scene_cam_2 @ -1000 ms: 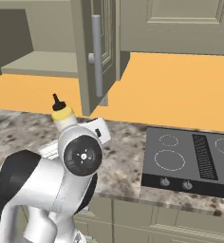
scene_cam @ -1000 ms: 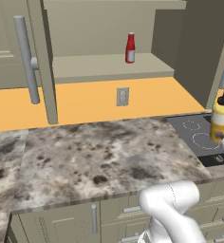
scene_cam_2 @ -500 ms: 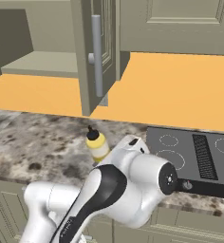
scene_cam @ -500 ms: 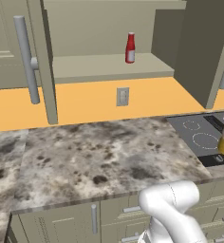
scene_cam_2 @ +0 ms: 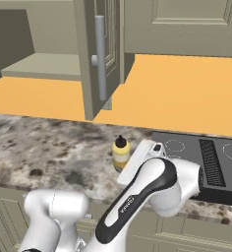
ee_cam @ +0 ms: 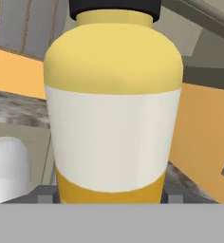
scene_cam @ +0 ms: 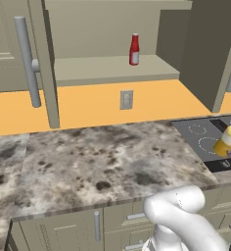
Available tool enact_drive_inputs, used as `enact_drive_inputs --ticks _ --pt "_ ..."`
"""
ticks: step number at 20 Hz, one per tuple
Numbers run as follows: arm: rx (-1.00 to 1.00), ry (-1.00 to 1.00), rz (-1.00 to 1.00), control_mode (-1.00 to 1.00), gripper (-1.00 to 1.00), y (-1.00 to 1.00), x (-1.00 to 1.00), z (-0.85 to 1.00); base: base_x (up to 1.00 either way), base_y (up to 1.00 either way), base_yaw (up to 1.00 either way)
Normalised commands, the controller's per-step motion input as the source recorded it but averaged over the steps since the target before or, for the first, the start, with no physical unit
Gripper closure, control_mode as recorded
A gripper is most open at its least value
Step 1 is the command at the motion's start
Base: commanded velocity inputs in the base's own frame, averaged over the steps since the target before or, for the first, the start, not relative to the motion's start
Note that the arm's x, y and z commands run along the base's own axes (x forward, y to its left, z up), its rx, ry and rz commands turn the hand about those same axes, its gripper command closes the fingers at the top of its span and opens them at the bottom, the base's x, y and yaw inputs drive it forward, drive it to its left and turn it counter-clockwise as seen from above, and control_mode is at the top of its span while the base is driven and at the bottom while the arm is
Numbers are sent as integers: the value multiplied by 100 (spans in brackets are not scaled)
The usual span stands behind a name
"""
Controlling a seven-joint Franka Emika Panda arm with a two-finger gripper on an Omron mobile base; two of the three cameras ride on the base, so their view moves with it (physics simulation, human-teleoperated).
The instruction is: Take 2 condiments from the cabinet and move them on the counter near the stove.Make sure the condiments are lined up with each other, next to each other.
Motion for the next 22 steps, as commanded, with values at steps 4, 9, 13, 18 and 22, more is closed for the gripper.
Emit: enact_drive_inputs --ticks 4,9,13,18,22 --pt "3 0 2 -100 100 0 67 -40 0 0 0" --pt "-2 0 0 -100 100 -2 44 -48 0 0 0" --pt "0 0 0 -100 100 0 44 -30 0 0 0" --pt "-2 1 -1 -100 100 -2 52 -27 0 0 0" --pt "-7 4 -3 -100 100 -9 48 -29 0 0 0"
